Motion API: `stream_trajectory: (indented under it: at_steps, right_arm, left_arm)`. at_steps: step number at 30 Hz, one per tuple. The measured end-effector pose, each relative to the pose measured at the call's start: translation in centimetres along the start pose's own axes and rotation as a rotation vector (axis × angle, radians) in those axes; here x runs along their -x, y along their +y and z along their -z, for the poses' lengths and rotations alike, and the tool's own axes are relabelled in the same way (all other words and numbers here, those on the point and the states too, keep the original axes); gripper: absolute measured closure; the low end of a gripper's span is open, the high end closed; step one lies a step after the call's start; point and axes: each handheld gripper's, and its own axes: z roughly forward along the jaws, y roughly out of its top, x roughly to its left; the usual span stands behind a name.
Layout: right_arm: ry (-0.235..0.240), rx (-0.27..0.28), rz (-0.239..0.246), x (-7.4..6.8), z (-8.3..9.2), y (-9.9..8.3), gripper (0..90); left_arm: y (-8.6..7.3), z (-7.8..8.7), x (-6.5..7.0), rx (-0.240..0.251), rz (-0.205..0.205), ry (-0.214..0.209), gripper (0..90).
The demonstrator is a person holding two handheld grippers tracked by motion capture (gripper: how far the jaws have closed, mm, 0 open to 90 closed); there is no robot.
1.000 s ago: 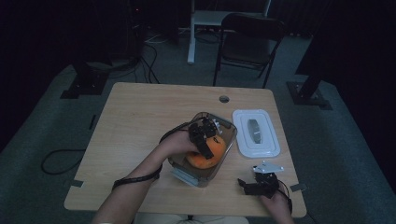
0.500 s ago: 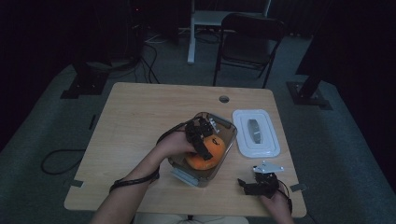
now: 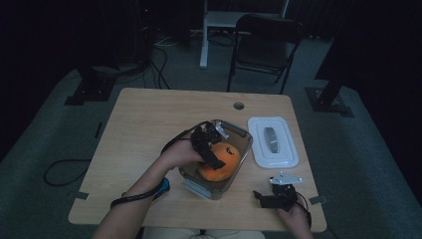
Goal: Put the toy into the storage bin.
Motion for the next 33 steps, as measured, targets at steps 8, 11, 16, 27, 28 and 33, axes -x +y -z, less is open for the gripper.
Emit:
stream_trajectory:
  at_steps: [8, 11, 16, 27, 28, 33]
  right_arm:
    - [0.000, 0.000, 0.000, 0.0, 0.0, 0.0, 13.2]
    - [0.000, 0.000, 0.000, 0.0, 0.0, 0.0, 13.3]
    - [0.000, 0.000, 0.000, 0.0, 0.0, 0.0, 13.2]
    - [0.000, 0.000, 0.000, 0.0, 0.0, 0.0, 13.3]
    - [0.000, 0.000, 0.000, 0.0, 0.0, 0.0, 13.3]
    - [0.000, 0.000, 0.000, 0.0, 0.0, 0.0, 13.3]
  left_arm:
    - [-0.8, 1.5, 0.2, 0.016, -0.003, 0.054, 1.4]
    - [-1.3, 2.4, 0.2, 0.028, 0.000, 0.064, 1.4]
    - [-2.1, 3.4, 0.3, 0.040, -0.002, 0.085, 1.4]
    - [-4.9, 6.1, -0.3, 0.091, 0.060, 0.137, 3.9]
    - [-5.2, 6.3, -0.4, 0.099, 0.065, 0.139, 3.9]
    - [-7.2, 6.8, -0.8, 0.115, 0.109, 0.150, 3.9]
